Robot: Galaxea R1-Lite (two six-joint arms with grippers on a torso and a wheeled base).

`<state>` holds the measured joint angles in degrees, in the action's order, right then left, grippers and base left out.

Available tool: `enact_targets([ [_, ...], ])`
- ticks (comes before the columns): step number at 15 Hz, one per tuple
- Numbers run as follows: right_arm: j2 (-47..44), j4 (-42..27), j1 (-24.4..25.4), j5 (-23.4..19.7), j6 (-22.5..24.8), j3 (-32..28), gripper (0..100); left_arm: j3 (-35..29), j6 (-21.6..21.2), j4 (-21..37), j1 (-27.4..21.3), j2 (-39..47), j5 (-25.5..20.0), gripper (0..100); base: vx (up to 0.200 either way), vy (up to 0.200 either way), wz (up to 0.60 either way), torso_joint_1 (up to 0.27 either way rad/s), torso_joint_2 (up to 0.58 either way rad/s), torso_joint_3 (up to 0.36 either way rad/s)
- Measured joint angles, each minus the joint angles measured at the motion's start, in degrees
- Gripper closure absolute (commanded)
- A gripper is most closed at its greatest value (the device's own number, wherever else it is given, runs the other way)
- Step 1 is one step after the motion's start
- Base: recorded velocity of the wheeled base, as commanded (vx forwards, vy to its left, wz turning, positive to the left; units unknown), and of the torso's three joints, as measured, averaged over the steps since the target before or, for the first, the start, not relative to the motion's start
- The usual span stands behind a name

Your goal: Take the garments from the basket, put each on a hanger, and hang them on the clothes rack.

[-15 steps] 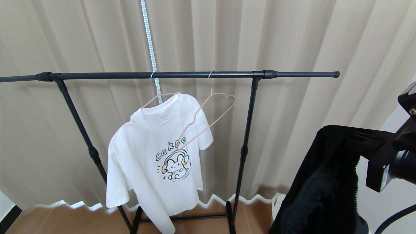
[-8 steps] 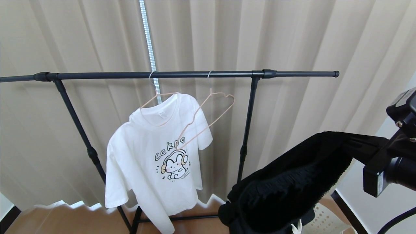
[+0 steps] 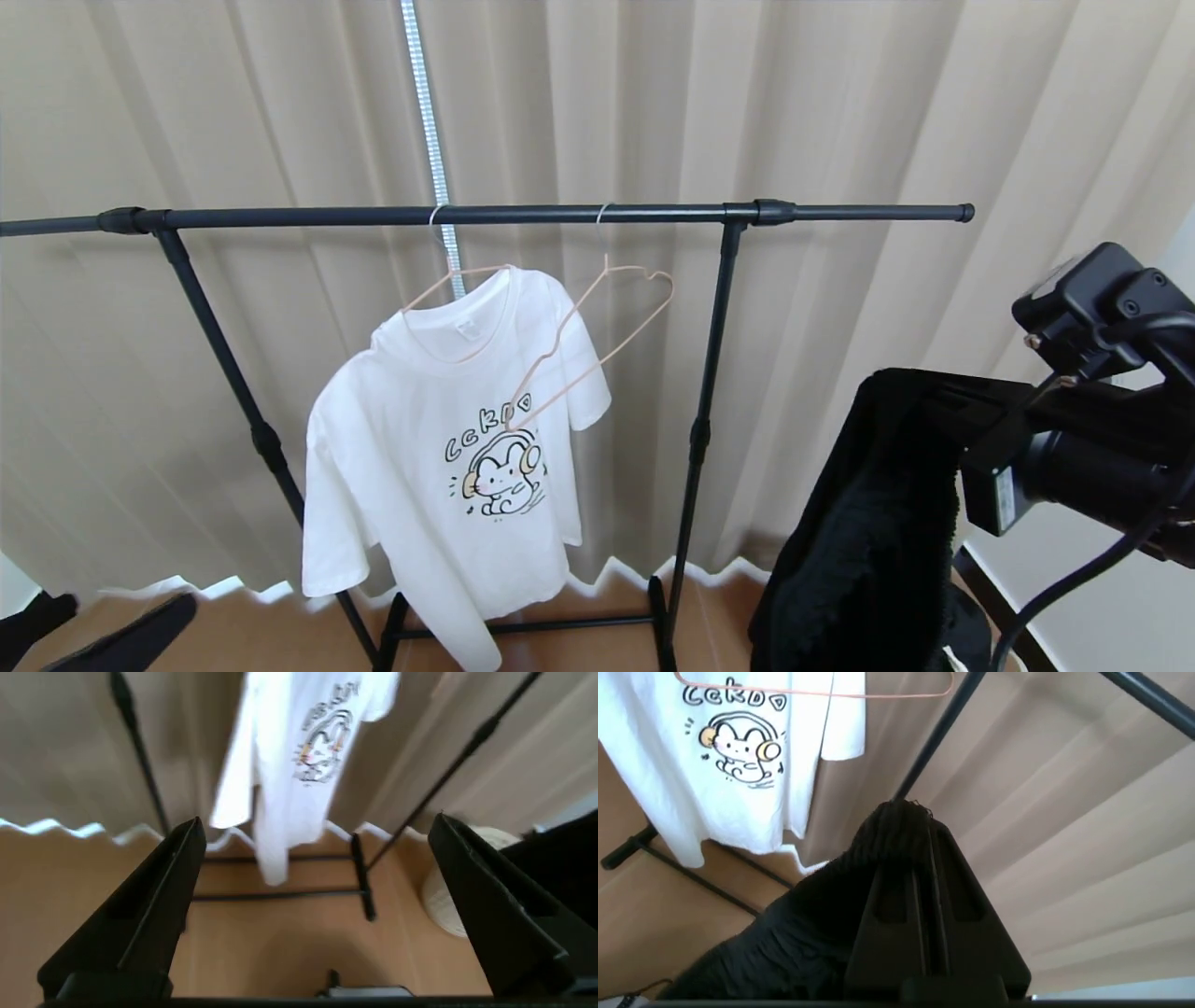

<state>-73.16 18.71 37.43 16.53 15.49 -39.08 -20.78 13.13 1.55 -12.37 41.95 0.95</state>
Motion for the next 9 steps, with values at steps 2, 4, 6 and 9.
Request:
enact_targets([
  [2,-3.0,3.1,0.0,0.0,-0.9,-0.4,100,-6.3,5.7,-0.4,-9.1,12.3,-0.7,0,0.0,0.0,0.0,0.0,0.0,0.0],
  [4,-6.1,5.1,0.3,0.1,-2.1,-2.1,100,-12.3,8.7,-1.5,-15.1,24.1,-1.2,0,0.0,0.0,0.0,0.0,0.0,0.0],
  [6,-9.5,7.3,1.5,0.8,-5.8,-4.1,100,-17.3,10.3,-6.0,-19.1,35.1,-2.0,0,0.0,0.0,0.0,0.0,0.0,0.0],
  [9,-13.9,11.7,3.7,3.4,-11.0,-6.2,100,-20.2,11.8,-14.6,-22.9,47.9,-3.9,0,0.0,0.0,0.0,0.0,0.0,0.0],
])
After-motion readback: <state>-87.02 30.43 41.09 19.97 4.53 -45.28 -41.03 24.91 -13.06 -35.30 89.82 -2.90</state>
